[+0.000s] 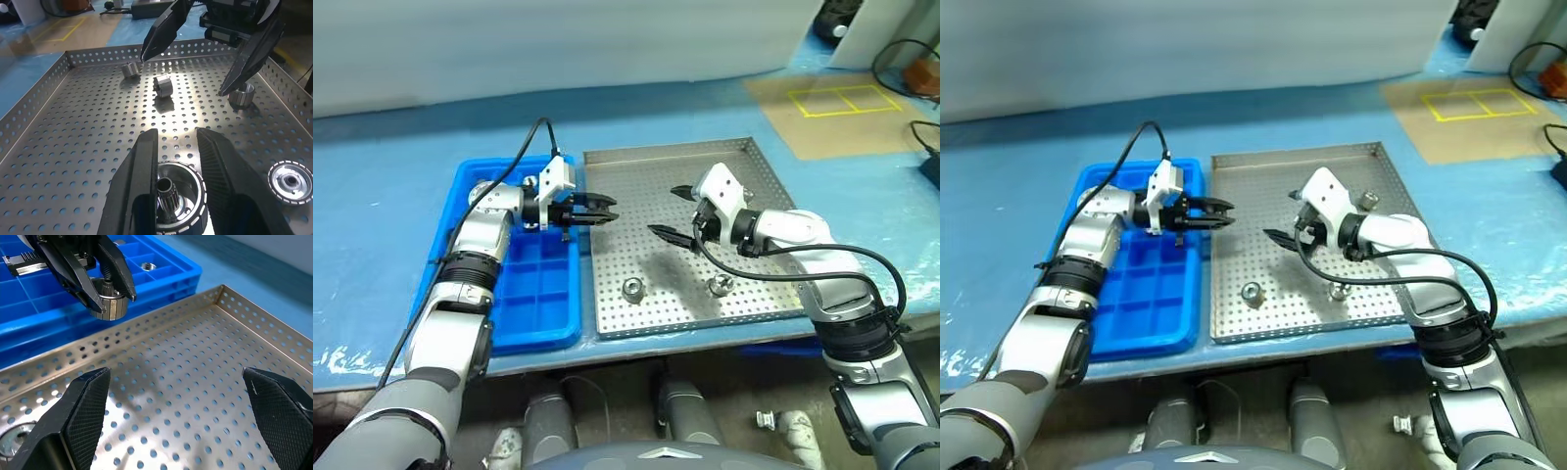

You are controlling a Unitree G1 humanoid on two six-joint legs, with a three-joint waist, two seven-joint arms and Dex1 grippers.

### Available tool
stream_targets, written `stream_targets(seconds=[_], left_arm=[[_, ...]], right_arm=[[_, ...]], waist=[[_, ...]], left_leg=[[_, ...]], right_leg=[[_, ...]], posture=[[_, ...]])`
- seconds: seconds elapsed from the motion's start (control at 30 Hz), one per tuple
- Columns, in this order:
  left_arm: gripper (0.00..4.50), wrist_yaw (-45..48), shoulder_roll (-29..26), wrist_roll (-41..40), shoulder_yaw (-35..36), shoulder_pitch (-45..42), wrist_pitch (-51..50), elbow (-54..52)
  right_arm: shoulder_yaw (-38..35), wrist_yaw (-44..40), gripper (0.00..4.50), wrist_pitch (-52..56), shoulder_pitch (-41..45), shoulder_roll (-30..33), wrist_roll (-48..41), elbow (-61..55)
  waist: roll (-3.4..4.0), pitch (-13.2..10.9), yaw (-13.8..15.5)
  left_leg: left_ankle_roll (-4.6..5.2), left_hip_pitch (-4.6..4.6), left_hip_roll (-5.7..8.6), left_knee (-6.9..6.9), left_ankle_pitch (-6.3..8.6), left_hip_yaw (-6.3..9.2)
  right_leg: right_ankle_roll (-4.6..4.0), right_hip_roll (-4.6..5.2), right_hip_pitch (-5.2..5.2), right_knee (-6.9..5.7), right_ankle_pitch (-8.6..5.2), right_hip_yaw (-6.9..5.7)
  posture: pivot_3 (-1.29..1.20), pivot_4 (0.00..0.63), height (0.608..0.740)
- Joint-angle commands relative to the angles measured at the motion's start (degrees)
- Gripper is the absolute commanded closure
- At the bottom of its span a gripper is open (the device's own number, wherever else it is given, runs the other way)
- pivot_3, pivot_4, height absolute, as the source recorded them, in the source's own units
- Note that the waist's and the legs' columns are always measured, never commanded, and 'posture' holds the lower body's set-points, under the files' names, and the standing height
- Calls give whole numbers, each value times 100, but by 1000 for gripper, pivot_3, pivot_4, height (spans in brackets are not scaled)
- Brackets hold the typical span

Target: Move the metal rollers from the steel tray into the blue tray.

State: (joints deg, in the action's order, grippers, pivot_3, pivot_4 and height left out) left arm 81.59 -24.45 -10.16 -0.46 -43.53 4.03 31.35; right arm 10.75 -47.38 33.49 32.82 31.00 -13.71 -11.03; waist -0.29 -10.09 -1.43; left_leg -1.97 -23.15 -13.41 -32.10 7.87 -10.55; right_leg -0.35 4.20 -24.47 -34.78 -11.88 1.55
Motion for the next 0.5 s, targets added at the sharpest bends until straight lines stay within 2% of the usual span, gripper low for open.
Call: stream_targets(seconds=[0.03,0.3,0.5], left_arm=[[3583,-252,-342,-250,209,352,-311,-939],[3583,-1013,-1114,-768,675,1395,-1268,-3022],[3583,-1680,-1681,-1079,1493,2777,-1839,-4228]], right_arm=[[247,-521,41,-613,624,-187,22,601],[689,-1239,41,-1631,1438,-883,285,2087],[917,-1766,41,-2334,2028,-1631,385,3141]], waist=[[3,-2,50],[5,-3,418],[5,-3,565]], left_leg=[[-1,-6,0,3,0,0],[-27,-25,-13,34,-16,3],[-39,-48,-19,43,-23,15]], right_leg=[[0,2,-3,-3,0,-1],[-6,-1,-33,-10,-4,-26],[-16,-4,-64,-25,-10,-45]], posture=[[-168,150,740],[44,150,740],[202,150,740]])
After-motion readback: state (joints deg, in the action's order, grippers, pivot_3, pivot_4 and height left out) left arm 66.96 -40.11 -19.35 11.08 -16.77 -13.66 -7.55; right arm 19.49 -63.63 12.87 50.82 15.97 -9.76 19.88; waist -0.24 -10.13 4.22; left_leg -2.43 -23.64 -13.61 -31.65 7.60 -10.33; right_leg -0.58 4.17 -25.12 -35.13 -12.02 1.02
